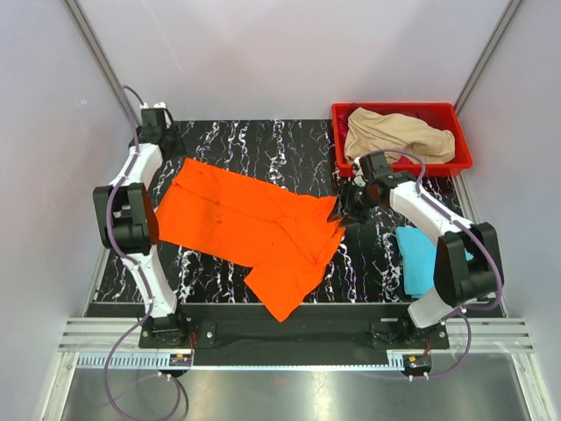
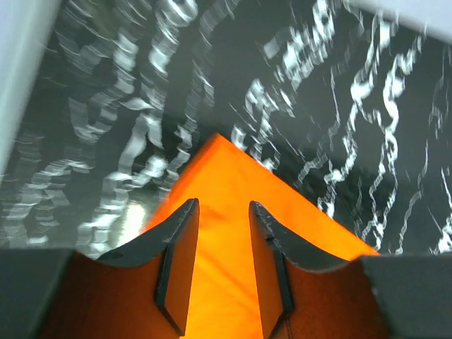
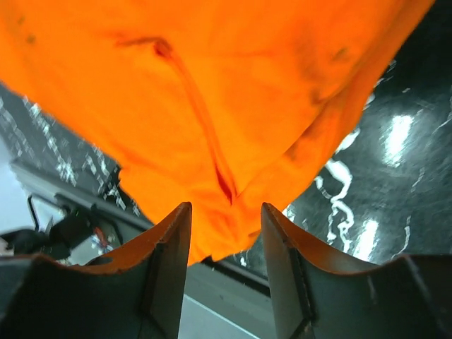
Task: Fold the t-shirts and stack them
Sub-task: Fold the tshirt
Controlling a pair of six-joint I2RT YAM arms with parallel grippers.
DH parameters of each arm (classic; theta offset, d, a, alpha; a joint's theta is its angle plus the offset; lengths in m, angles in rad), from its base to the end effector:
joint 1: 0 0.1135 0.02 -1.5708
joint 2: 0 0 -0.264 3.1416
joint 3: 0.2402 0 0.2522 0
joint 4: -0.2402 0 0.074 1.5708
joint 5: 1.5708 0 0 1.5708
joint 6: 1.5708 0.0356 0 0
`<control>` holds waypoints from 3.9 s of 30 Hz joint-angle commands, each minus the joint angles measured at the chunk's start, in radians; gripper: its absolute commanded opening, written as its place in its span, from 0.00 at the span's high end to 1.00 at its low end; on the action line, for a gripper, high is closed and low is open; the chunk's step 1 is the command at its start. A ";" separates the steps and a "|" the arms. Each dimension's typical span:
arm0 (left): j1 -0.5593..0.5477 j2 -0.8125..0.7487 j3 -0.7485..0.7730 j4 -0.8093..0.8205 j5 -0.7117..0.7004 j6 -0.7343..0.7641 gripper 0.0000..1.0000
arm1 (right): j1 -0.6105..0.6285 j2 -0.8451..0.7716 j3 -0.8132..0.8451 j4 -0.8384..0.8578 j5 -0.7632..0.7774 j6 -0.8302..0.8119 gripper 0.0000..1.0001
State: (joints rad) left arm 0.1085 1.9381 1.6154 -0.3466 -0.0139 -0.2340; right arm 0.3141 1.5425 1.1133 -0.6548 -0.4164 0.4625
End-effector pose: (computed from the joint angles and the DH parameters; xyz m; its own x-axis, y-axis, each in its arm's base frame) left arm 0.4494 0.0494 0.2711 -0.5724 -0.2956 -0.7649 -0.2589 0.9502 -0.1735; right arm 0.2905 0.1095 0.2358 -0.9586 0.1176 -0.2591 -0.0388 0.8479 0.5287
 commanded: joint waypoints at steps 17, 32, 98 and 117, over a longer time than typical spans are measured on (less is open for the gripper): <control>0.077 0.228 0.077 -0.160 0.311 -0.162 0.62 | -0.106 0.212 0.086 0.184 0.245 0.156 0.46; 0.079 0.252 0.097 -0.069 0.371 -0.252 0.64 | -0.132 0.309 0.098 0.345 0.337 0.209 0.55; -0.406 -0.619 -0.610 -0.198 0.284 -0.200 0.52 | 0.122 0.547 0.352 0.254 -0.183 -0.097 0.51; -0.262 -0.706 -0.629 -0.270 0.259 -0.182 0.52 | 0.242 0.496 0.347 0.273 -0.324 0.114 1.00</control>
State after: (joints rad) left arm -0.1829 1.2751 0.9581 -0.6102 0.2733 -0.4335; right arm 0.4824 2.0975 1.4494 -0.4129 -0.6453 0.4522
